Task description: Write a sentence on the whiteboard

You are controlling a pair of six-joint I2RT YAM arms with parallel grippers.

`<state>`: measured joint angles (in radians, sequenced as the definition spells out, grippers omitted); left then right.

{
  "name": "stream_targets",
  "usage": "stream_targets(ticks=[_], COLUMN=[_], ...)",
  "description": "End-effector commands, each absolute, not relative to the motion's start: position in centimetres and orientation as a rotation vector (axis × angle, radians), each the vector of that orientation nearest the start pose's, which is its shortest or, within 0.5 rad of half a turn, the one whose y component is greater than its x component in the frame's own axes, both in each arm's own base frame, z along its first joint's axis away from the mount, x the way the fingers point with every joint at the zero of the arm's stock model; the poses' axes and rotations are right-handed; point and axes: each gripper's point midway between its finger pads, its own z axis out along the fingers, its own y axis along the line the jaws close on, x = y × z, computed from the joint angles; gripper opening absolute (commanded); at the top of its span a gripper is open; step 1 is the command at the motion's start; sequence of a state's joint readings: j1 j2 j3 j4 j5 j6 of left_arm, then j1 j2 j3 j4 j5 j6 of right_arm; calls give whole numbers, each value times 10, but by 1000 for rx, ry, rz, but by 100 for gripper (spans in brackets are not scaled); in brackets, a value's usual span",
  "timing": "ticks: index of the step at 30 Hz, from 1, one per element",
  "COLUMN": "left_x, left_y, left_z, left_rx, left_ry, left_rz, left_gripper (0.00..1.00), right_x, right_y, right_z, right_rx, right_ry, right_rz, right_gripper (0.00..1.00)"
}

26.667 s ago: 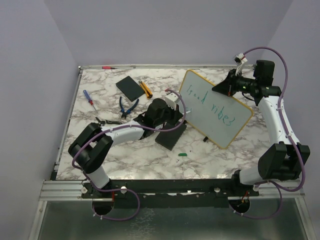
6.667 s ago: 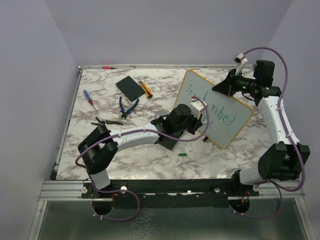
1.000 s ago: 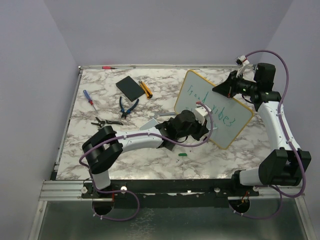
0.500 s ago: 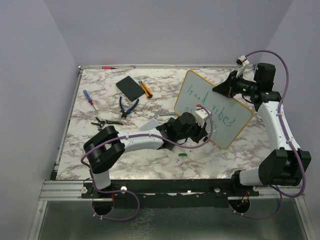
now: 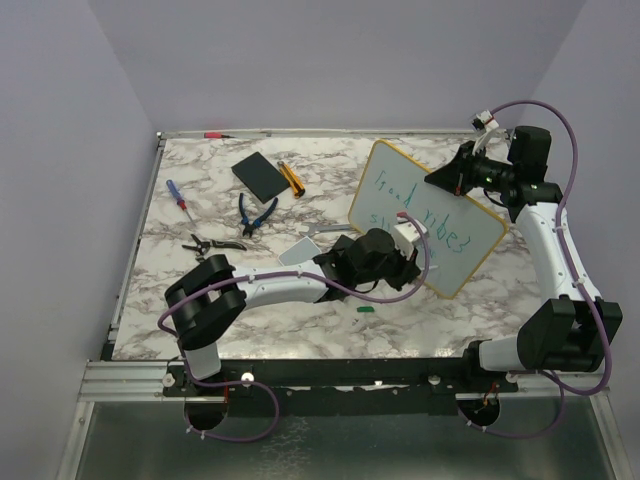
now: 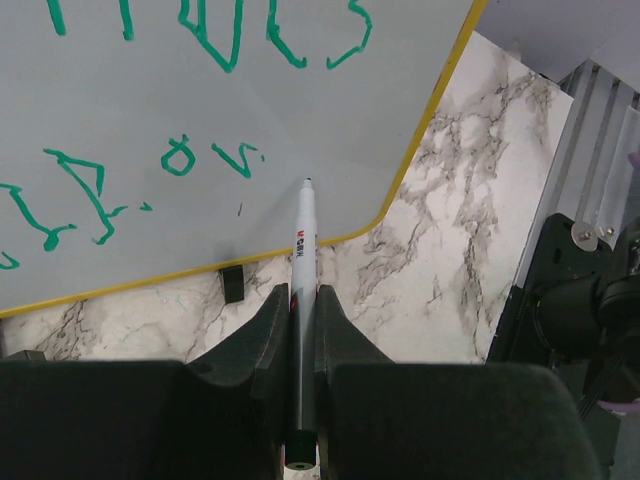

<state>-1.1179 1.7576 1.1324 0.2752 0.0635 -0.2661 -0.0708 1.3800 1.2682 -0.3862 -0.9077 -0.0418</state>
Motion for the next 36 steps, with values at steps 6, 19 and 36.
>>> stream_targets(ticks=[6,19,36], left_x=[216,233,223], left_y=[-488,-488,-471], left_z=[202,191,143], left_rx=[824,777,793], left_ry=[1743,1759,1863], left_rz=[-992,-908,-872], left_gripper=[0,0,0], right_x=[360,359,359], right_y=[115,115,115], right_z=[267,267,266], right_rx=[-492,-493,-492], right_ry=[1957,1954,1957], right_rz=[891,890,890], right_gripper=[1,1,1])
